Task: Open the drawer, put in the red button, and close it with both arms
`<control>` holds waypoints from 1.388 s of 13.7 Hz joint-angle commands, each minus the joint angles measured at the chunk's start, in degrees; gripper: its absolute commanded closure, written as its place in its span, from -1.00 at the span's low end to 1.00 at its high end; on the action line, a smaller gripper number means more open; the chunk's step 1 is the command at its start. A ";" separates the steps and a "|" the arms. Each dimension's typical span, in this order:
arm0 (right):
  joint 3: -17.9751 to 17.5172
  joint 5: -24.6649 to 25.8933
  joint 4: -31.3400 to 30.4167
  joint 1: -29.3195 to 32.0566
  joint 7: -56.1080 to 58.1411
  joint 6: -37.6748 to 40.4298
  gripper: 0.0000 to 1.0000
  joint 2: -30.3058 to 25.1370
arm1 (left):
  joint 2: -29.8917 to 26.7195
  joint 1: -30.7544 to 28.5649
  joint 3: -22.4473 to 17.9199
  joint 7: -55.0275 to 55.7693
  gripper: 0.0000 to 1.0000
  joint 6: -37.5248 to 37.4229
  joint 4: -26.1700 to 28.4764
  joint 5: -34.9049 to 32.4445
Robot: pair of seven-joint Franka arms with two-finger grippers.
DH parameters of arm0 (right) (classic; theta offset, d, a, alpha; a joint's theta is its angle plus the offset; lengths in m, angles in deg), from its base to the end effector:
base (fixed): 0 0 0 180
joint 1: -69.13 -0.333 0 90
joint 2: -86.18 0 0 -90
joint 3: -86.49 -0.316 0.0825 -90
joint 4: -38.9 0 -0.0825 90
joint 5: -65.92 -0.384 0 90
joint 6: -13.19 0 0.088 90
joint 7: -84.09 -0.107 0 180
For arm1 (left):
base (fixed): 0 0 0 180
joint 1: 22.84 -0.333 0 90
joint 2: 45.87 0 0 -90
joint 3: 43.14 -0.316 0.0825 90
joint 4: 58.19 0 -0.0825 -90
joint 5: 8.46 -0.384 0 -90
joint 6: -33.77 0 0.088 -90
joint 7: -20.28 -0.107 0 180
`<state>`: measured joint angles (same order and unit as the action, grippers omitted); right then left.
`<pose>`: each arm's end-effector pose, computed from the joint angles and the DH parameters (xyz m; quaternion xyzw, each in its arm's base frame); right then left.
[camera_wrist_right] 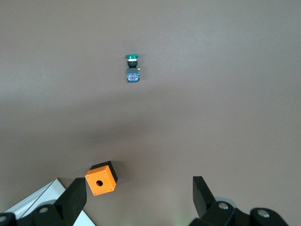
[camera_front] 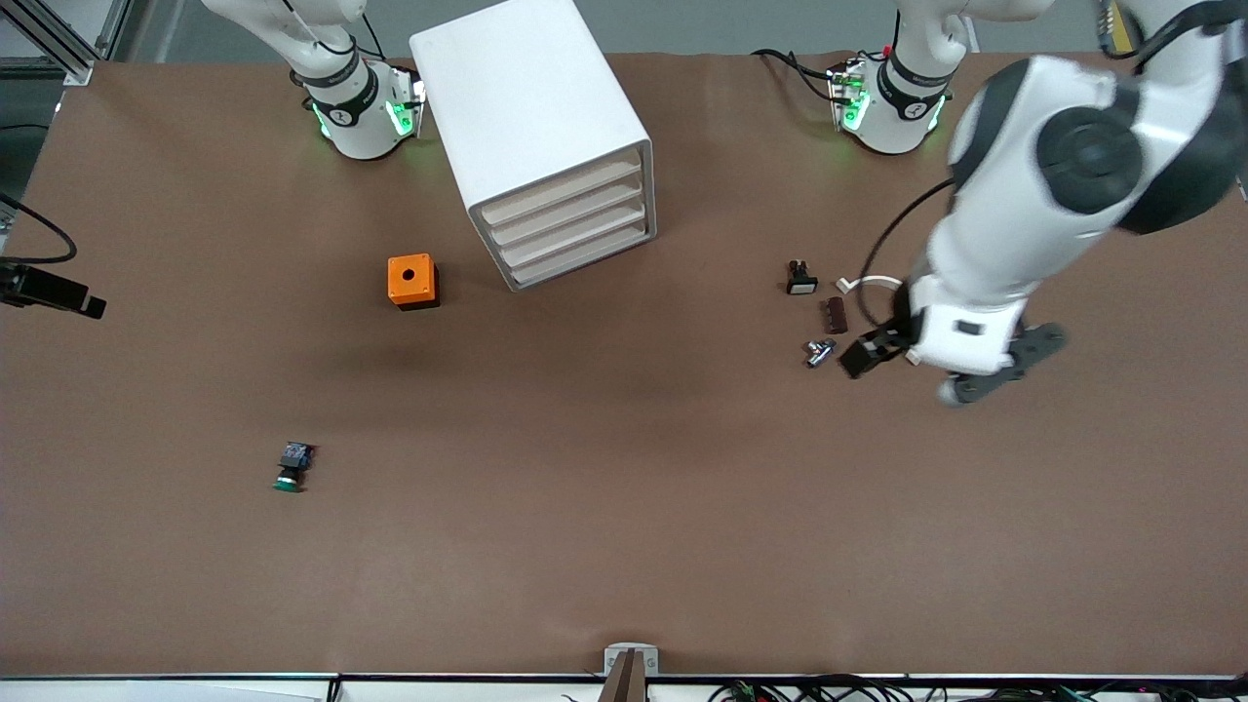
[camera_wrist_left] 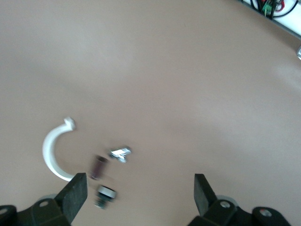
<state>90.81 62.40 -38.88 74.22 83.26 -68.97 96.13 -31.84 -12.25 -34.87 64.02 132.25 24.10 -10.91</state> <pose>0.5872 -0.0856 0.6130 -0.9948 0.0862 0.0464 0.0276 0.6092 -0.1928 0.5571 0.9764 0.2151 0.0192 0.0072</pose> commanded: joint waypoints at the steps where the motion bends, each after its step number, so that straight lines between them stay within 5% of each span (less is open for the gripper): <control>1: -0.89 0.18 -3.94 0.10 0.03 0.60 -1.00 -5.54 | -9.61 -6.18 0.87 -13.45 -0.99 -0.22 8.47 -0.19; 10: -0.28 3.08 -15.29 -4.56 -0.49 -2.56 -1.00 -16.18 | -26.06 -7.96 -4.93 -37.59 -1.00 -7.95 18.78 -0.19; 19: -0.37 2.47 -15.38 -4.13 -0.58 -3.09 -1.00 -16.37 | -28.36 -7.87 -4.84 -38.11 -1.00 -16.03 15.80 2.10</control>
<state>90.12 64.96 -52.65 70.31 83.23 -70.90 81.19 -59.51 -19.90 -39.81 27.42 118.17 41.08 -9.41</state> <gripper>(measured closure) 0.000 0.000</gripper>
